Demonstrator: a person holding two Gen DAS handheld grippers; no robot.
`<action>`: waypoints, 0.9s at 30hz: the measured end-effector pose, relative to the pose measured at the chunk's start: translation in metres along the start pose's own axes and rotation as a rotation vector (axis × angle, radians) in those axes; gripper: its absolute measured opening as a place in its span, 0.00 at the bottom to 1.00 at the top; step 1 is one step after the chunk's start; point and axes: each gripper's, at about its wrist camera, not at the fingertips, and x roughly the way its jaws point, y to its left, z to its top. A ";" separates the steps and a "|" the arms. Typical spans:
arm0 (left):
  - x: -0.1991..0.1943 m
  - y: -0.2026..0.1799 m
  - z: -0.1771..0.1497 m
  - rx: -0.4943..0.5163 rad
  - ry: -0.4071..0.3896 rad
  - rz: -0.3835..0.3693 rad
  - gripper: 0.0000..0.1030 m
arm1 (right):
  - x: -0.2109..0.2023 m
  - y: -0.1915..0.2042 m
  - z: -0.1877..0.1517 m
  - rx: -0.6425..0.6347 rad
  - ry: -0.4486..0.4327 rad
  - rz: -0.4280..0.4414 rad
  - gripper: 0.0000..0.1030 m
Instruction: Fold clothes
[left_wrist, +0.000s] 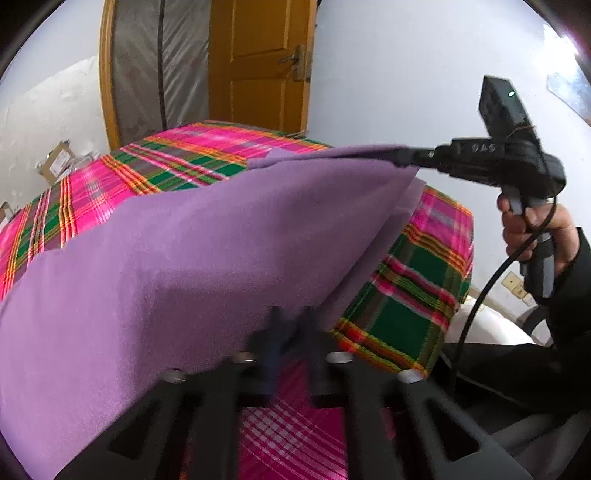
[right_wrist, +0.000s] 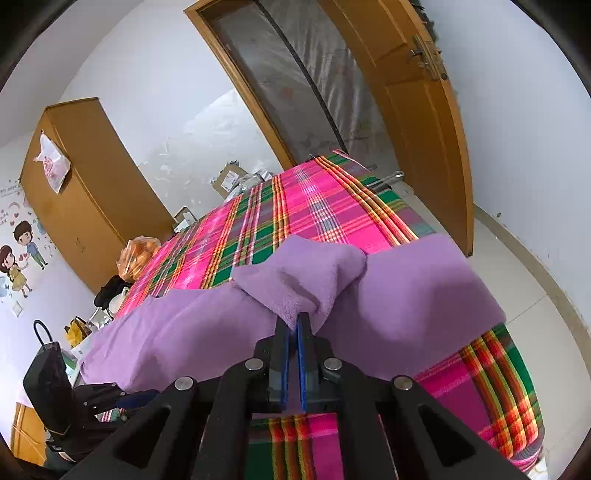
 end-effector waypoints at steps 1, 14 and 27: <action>-0.002 0.000 0.001 0.001 -0.009 -0.005 0.00 | 0.000 -0.002 -0.002 0.006 0.003 -0.003 0.04; -0.010 0.007 0.003 -0.042 -0.019 -0.125 0.01 | 0.003 -0.007 -0.015 -0.112 0.092 -0.102 0.23; 0.005 0.065 0.011 -0.250 -0.018 0.002 0.01 | 0.058 0.065 0.016 -0.387 0.095 -0.102 0.33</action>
